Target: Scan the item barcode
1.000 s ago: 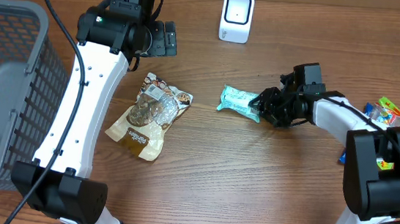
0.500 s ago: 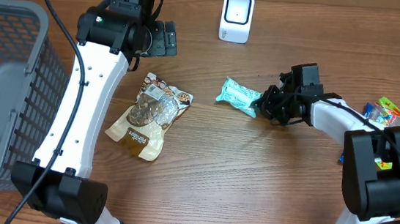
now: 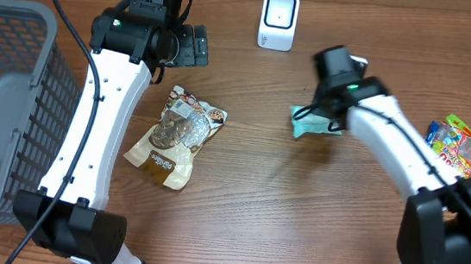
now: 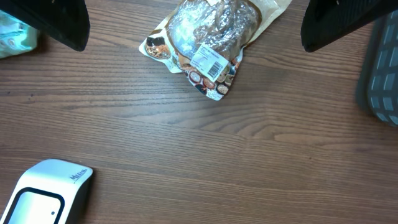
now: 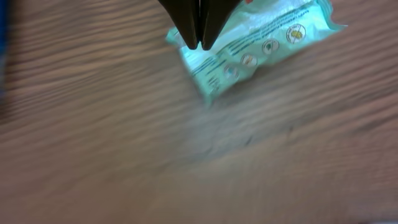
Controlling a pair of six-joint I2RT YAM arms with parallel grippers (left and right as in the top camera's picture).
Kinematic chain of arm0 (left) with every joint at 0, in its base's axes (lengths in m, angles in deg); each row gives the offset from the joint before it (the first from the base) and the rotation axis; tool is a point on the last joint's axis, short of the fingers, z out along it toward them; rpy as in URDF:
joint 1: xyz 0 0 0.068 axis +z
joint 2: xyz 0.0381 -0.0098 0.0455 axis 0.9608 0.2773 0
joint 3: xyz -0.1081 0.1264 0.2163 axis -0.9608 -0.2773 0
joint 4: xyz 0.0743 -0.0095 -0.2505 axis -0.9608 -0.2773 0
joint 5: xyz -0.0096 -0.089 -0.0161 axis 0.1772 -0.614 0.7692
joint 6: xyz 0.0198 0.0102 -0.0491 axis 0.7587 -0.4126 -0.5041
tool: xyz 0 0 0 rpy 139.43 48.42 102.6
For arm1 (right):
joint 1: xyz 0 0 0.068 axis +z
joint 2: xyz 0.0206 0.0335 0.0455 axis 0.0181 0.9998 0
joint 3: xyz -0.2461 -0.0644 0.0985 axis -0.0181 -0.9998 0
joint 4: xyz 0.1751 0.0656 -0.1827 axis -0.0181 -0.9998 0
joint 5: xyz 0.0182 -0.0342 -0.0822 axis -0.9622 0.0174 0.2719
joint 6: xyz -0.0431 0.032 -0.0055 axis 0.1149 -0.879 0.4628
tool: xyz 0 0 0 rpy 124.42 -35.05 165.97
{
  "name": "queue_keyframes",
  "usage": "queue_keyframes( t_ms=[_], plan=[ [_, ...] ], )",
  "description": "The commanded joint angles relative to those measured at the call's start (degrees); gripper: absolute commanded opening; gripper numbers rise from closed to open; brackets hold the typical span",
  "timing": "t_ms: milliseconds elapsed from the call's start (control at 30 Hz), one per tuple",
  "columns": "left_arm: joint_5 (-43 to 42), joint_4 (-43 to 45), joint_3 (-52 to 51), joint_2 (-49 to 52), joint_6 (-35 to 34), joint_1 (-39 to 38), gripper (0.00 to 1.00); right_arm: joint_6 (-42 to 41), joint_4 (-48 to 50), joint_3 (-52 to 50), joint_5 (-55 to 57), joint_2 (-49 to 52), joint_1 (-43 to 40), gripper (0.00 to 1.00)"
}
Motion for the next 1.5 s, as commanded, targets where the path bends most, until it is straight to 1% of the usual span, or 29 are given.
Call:
queue_keyframes(
  t_ms=[0,133,167,200,233,267,300,333,367,433,467,500,600,633,700,800,867,933,967,1100,1200,1267,1300,1333,1367,1400,1467],
  plan=[
    [0.3,0.0,0.9,-0.9,1.3,0.2,1.0,4.3,-0.5,0.7,27.3,0.4,5.6,0.04],
    [0.3,0.0,0.9,-0.9,1.3,0.2,1.0,5.1,-0.8,0.7,35.6,3.3,9.6,0.04],
    [0.3,0.0,0.9,-0.9,1.3,0.2,1.0,4.9,-0.7,0.7,35.2,3.9,10.2,0.04],
    [0.3,0.0,0.9,-0.9,1.3,0.2,1.0,4.8,-0.5,0.7,32.8,4.2,10.4,0.07],
    [0.3,0.0,0.9,-0.9,1.3,0.2,1.0,4.3,-0.6,0.7,28.0,4.2,10.4,0.1],
    [0.3,0.0,0.9,-0.9,1.3,0.2,1.0,2.1,-0.9,0.7,23.2,4.2,10.2,0.16],
    [0.3,0.0,0.9,-0.9,1.3,0.2,1.0,-1.8,-1.6,0.7,19.2,4.1,9.4,0.38],
    [0.3,0.0,0.9,-0.9,1.3,0.2,1.0,-5.7,-2.3,0.7,15.4,4.1,8.2,0.66],
    [0.3,0.0,0.9,-0.8,1.3,0.2,1.0,-8.7,-3.0,0.7,10.8,4.1,6.6,0.78],
    [0.3,0.0,0.9,-0.9,1.3,0.2,1.0,-10.5,-3.8,0.7,-0.2,4.1,2.9,0.9],
    [0.3,0.0,0.9,-0.9,1.3,0.2,1.0,-10.5,-4.2,0.7,-8.9,4.1,0.0,0.98],
    [0.3,0.0,0.9,-0.9,1.3,0.2,1.0,-10.5,-4.5,0.7,-15.1,4.1,-2.1,1.0],
    [0.3,0.0,0.9,-0.9,1.3,0.2,0.99,-10.5,-5.3,0.6,-34.2,4.1,-8.7,1.0],
    [0.3,0.0,0.9,-0.9,1.3,0.2,1.0,-10.9,-5.2,0.1,-38.7,4.1,-10.4,1.0],
    [0.3,0.0,0.9,-0.9,1.3,0.2,1.0,-12.4,-5.2,-1.2,-42.0,4.1,-12.9,0.98],
    [0.3,0.0,0.9,-0.8,1.3,0.2,1.0,-15.4,-4.0,-4.4,-41.8,4.1,-14.6,0.88],
    [0.3,0.0,0.9,-0.9,1.3,0.2,1.0,-17.5,-2.3,-6.8,-42.1,4.1,-14.9,0.84],
    [0.3,0.0,0.9,-0.9,1.3,0.2,1.0,-20.3,0.3,-9.3,-42.3,4.1,-14.9,0.77],
    [0.3,0.0,0.9,-0.9,1.3,0.2,0.99,-21.5,1.8,-10.4,-42.3,4.1,-14.8,0.73],
    [0.3,0.0,0.9,-0.9,1.3,0.2,1.0,-25.2,9.1,-14.1,-41.5,4.2,-14.8,0.63],
    [0.3,0.0,0.9,-0.9,1.3,0.2,1.0,-25.7,15.1,-16.4,-39.0,4.2,-14.8,0.56],
    [0.3,0.0,0.9,-0.9,1.3,0.2,1.0,-25.6,17.7,-17.0,-37.1,4.2,-14.8,0.51],
    [0.3,0.0,0.9,-0.9,1.3,0.2,1.0,-24.9,18.7,-17.0,-36.2,4.2,-14.8,0.42],
    [0.3,0.0,0.9,-0.8,1.3,0.2,1.0,-23.4,19.6,-17.0,-35.5,4.2,-14.8,0.36],
    [0.3,0.0,0.9,-0.9,1.3,0.2,1.0,-20.7,21.1,-17.0,-35.5,4.2,-14.8,0.25],
    [0.3,0.0,0.9,-0.9,1.3,0.2,1.0,-18.5,22.2,-17.0,-35.7,4.2,-14.8,0.22],
    [0.3,0.0,0.9,-0.9,1.3,0.2,1.0,-14.1,23.8,-16.6,-35.8,4.2,-14.8,0.2]
  ],
)
